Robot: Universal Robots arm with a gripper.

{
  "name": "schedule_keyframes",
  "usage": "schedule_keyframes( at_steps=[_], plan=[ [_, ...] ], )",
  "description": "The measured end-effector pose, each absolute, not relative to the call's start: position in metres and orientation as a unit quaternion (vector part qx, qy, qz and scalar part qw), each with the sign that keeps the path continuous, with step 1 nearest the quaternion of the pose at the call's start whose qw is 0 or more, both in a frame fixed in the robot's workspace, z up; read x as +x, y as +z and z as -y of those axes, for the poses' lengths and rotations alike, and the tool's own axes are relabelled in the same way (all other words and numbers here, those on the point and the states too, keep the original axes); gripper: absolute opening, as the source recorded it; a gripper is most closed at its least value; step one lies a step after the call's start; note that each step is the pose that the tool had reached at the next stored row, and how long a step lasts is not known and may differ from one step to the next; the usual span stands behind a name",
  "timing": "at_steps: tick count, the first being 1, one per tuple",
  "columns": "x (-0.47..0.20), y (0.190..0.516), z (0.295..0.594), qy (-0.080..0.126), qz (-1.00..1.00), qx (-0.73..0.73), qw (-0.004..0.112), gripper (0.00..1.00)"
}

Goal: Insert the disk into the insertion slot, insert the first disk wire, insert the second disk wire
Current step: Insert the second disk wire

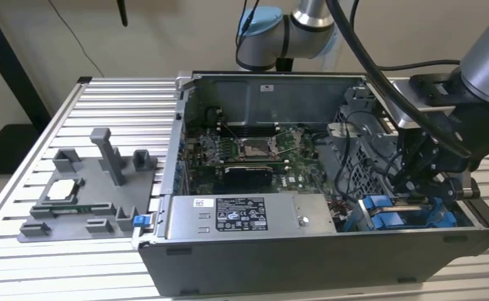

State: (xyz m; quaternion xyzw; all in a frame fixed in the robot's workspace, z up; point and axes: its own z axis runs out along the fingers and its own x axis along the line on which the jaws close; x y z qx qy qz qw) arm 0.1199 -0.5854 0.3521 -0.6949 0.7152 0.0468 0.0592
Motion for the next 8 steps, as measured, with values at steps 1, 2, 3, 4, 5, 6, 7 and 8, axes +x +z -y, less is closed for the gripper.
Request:
schedule_keyframes(
  at_steps=[1, 2, 3, 4, 5, 6, 7, 8],
  plan=[
    [0.1199, 0.3519, 0.5854, 0.047, -0.715, -0.695, 0.059, 0.0],
    [0.1199, 0.3519, 0.5854, 0.047, -0.715, -0.695, 0.059, 0.0],
    [0.1199, 0.3519, 0.5855, 0.047, -0.715, -0.695, 0.059, 0.0],
    [0.1199, 0.3519, 0.5855, 0.047, -0.715, -0.695, 0.059, 0.0],
    [0.1199, 0.3517, 0.5854, 0.047, -0.715, -0.695, 0.059, 0.0],
    [0.1199, 0.3512, 0.5854, 0.046, -0.715, -0.695, 0.06, 0.0],
    [0.1199, 0.3505, 0.5854, 0.045, -0.715, -0.695, 0.061, 0.0],
    [0.1198, 0.3499, 0.5855, 0.044, -0.715, -0.695, 0.062, 0.0]
  ],
)
